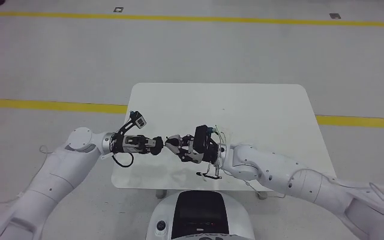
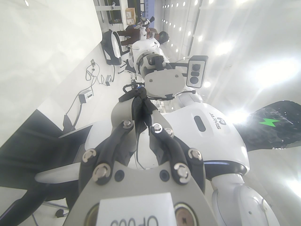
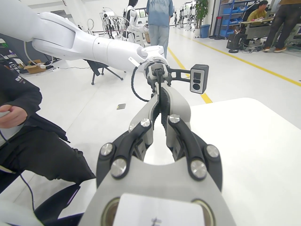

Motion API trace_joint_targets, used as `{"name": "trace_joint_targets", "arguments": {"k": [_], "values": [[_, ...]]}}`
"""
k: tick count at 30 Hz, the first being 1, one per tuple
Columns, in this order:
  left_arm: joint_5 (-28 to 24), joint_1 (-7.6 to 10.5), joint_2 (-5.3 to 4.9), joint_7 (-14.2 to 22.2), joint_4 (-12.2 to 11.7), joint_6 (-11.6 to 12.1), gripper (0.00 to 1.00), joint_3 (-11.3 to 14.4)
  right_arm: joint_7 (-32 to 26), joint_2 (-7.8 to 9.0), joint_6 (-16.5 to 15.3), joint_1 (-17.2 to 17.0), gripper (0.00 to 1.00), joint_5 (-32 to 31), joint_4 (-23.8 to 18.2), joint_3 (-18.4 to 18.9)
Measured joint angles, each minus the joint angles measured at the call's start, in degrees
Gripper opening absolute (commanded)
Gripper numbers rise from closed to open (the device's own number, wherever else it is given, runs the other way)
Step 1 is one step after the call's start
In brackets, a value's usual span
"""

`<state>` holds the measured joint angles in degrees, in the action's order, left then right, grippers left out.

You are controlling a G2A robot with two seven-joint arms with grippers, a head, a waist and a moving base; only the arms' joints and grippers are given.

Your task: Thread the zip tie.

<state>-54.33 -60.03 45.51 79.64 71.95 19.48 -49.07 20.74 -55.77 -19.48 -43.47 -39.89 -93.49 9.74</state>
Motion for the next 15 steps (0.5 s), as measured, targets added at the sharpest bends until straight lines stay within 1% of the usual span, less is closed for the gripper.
{"name": "trace_joint_targets", "arguments": {"k": [7, 15], "values": [[0.0, 0.0, 0.0, 0.0, 0.0, 0.0, 0.0, 0.0, -2.5, -0.27, 0.0, -0.2, 0.0, 1.3, 0.9, 0.0], [0.0, 0.0, 0.0, 0.0, 0.0, 0.0, 0.0, 0.0, -3.5, -0.53, 0.0, -0.2, 0.0, 1.8, 0.7, 0.0]]}}
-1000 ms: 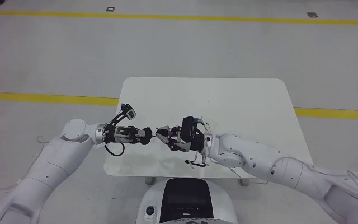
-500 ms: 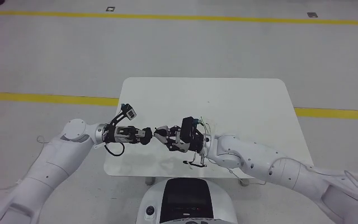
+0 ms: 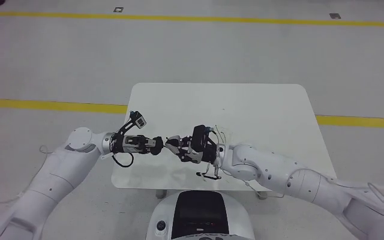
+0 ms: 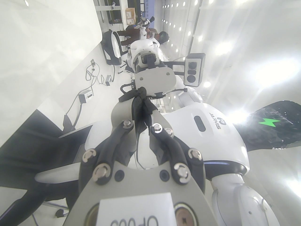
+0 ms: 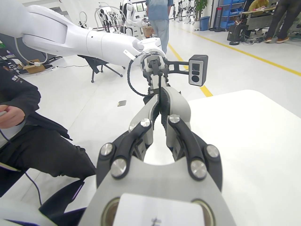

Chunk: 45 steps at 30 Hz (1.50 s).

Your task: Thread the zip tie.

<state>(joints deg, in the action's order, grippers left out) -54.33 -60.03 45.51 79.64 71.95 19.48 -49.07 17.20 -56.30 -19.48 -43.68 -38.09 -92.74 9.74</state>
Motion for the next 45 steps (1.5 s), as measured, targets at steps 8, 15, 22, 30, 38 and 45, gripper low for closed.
{"name": "trace_joint_targets", "arguments": {"k": [8, 15, 22, 30, 38, 45], "values": [[0.0, 0.0, 0.0, 0.0, 0.0, 0.0, 0.0, 0.0, 1.7, -0.31, 0.0, -0.3, 0.0, -0.7, -0.3, 0.0], [0.0, 0.0, 0.0, 0.0, 0.0, 0.0, 0.0, 0.0, -0.3, -0.63, 0.0, -0.4, 0.0, 0.0, 0.1, 0.0], [0.0, 0.0, 0.0, 0.0, 0.0, 0.0, 0.0, 0.0, 0.0, -0.99, 0.0, -0.3, 0.0, 0.2, 0.4, 0.0], [0.0, 0.0, 0.0, 0.0, 0.0, 0.0, 0.0, 0.0, 2.5, -0.93, 0.0, -0.4, 0.0, -1.0, 0.9, 0.0], [0.0, 0.0, 0.0, 0.0, 0.0, 0.0, 0.0, 0.0, -0.4, -1.45, 0.0, -1.0, 0.0, -0.1, 1.7, 0.0], [0.0, 0.0, 0.0, 0.0, 0.0, 0.0, 0.0, 0.0, 2.2, -1.39, 0.0, -0.8, 0.0, -0.6, 1.5, 0.0]]}}
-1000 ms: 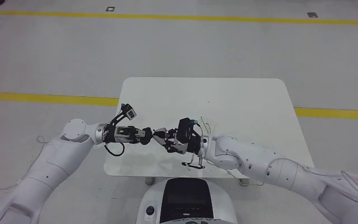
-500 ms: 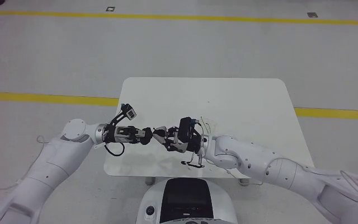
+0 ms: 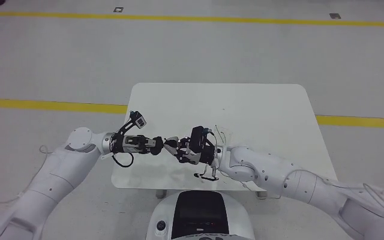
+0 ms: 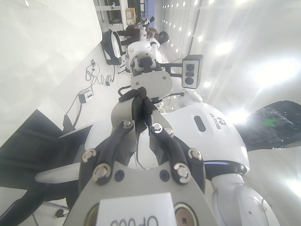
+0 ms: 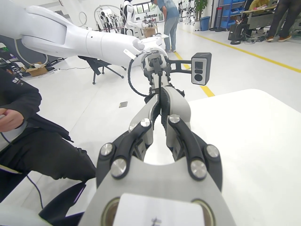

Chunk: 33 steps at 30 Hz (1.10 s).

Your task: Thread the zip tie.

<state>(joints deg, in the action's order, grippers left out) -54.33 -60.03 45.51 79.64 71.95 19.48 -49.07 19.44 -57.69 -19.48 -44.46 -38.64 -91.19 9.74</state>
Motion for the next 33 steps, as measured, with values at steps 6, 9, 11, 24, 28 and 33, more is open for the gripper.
{"name": "trace_joint_targets", "arguments": {"k": [6, 9, 11, 24, 28, 33], "values": [[0.0, 0.0, 0.0, 0.0, 0.0, 0.0, 0.0, 0.0, 1.8, 0.24, 0.0, -0.1, 0.0, -1.0, -0.1, 0.0], [0.0, 0.0, 0.0, 0.0, 0.0, 0.0, 0.0, 0.0, 0.4, 0.17, 0.0, -0.3, 0.0, -0.5, 0.0, 0.0], [0.0, 0.0, 0.0, 0.0, 0.0, 0.0, 0.0, 0.0, -0.7, 0.07, 0.0, -0.4, 0.0, 0.0, 0.3, 0.0], [0.0, 0.0, 0.0, 0.0, 0.0, 0.0, 0.0, 0.0, 2.4, 0.27, 0.0, -0.2, 1.0, -0.8, -0.7, 0.0], [0.0, 0.0, 0.0, 0.0, 0.0, 0.0, 0.0, 0.0, 3.0, 0.62, 0.0, -0.3, 1.0, -1.7, -1.2, 0.0], [0.0, 0.0, 0.0, 0.0, 0.0, 0.0, 0.0, 0.0, 3.9, 1.22, 0.0, -0.4, 1.0, -2.3, -1.2, 0.0]]}}
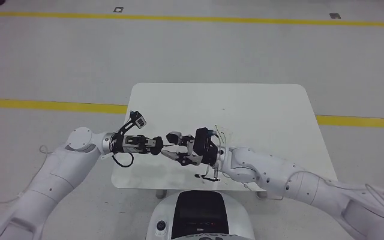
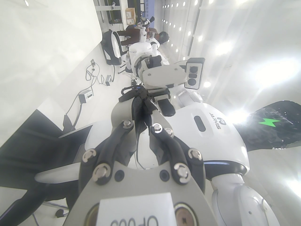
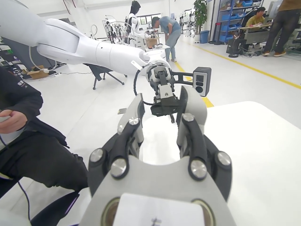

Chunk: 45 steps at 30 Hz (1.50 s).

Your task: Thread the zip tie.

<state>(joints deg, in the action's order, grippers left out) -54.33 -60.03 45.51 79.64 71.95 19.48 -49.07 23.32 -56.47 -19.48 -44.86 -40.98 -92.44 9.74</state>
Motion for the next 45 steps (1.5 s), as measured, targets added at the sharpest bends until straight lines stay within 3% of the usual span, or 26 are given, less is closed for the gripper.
{"name": "trace_joint_targets", "arguments": {"k": [8, 18, 20, 23, 31, 40, 45], "values": [[0.0, 0.0, 0.0, 0.0, 0.0, 0.0, 0.0, 0.0, 2.8, 1.85, 0.0, -0.1, 1.0, -0.8, 0.6, 0.1], [-1.0, -0.41, 0.16, -0.8, 0.5, -0.9, 0.0, 0.1, 2.9, 1.91, 0.0, -0.1, 1.0, -0.9, 0.6, 0.1], [-3.4, -0.9, 0.4, -1.1, 0.6, -2.6, 0.0, 0.1, 2.1, 1.87, 1.9, -0.8, 1.0, -2.1, 0.7, 0.9], [-7.5, -1.23, 0.88, 0.0, 0.1, -4.8, 0.0, 0.3, 1.1, 1.9, 8.1, -2.3, 1.0, -6.4, -0.2, 2.7], [-14.3, -0.46, 2.04, 0.0, -1.3, -9.0, 0.0, 2.4, -1.1, 2.42, 18.6, -6.8, 1.0, -16.3, -3.1, 7.1], [-19.3, 0.9, 3.5, 0.0, -4.0, -10.0, 0.0, 4.3, -3.0, 1.92, 23.6, -10.5, 1.0, -24.6, -4.2, 10.7], [-18.7, 1.22, 3.57, 0.0, -4.1, -10.0, 0.0, 4.5, -3.0, 1.77, 24.4, -10.9, 1.0, -26.8, -4.1, 11.2]]}}
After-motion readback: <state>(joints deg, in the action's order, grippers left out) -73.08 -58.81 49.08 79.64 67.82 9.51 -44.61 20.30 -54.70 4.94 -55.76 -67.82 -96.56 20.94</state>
